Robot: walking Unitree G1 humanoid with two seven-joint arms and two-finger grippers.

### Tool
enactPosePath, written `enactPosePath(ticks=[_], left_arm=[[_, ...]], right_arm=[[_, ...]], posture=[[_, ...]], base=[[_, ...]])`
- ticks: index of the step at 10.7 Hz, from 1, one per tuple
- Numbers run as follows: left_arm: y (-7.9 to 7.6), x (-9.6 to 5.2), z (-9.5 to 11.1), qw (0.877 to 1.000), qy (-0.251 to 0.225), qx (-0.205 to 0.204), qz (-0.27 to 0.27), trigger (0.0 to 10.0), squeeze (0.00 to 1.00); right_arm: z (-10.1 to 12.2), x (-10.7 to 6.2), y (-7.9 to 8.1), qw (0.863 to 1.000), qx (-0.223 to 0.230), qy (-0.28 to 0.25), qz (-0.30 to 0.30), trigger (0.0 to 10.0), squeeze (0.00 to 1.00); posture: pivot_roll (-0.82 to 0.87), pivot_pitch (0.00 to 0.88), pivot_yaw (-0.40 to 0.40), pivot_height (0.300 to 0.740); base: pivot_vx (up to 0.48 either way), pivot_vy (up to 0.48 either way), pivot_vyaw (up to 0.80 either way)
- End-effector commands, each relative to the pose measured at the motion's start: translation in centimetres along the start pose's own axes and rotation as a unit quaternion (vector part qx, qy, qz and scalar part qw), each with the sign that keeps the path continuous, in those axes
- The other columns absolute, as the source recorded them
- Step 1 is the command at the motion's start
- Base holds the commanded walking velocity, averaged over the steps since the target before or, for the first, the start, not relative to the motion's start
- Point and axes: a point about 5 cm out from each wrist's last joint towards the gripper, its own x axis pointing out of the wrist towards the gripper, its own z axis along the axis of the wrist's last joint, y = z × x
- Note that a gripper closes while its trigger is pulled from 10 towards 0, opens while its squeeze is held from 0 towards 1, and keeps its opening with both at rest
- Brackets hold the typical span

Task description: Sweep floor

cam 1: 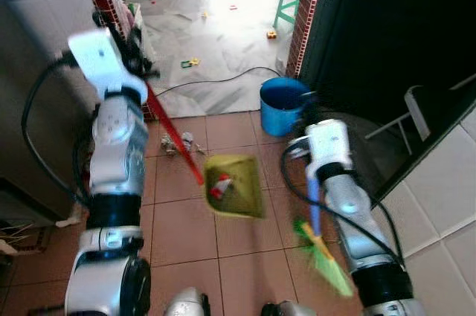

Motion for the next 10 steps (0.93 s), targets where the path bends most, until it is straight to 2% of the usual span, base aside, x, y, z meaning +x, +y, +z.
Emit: enactPosePath(ticks=[1, 3, 6, 10], left_arm=[[-0.6, 1.0, 2.3, 0.999, -0.047, -0.018, -0.005, 10.0, 0.00], [-0.9, 1.9, 3.6, 0.997, -0.073, -0.029, 0.000, 10.0, 0.00], [-0.7, 2.6, 4.4, 0.996, -0.086, -0.032, 0.010, 10.0, 0.00], [-0.6, 3.0, 4.6, 0.995, -0.093, -0.033, 0.018, 10.0, 0.00]], right_arm=[[-0.2, 0.0, -0.8, 1.000, -0.001, 0.009, -0.025, 10.0, 0.00], [-0.4, 0.1, -0.3, 1.000, -0.011, 0.008, -0.002, 10.0, 0.00], [-0.2, 0.3, 0.1, 1.000, -0.014, 0.004, -0.001, 10.0, 0.00], [0.2, 0.1, -0.7, 1.000, -0.022, -0.011, -0.015, 10.0, 0.00]], posture=[[-0.07, 0.000, 0.014, 0.740], [-0.07, 0.000, 0.001, 0.740], [-0.06, 0.000, 0.003, 0.740], [-0.07, 0.000, 0.008, 0.740]], base=[[0.352, 0.000, 0.00], [0.401, 0.000, 0.00], [0.452, 0.000, 0.00], [0.454, 0.000, 0.00]])
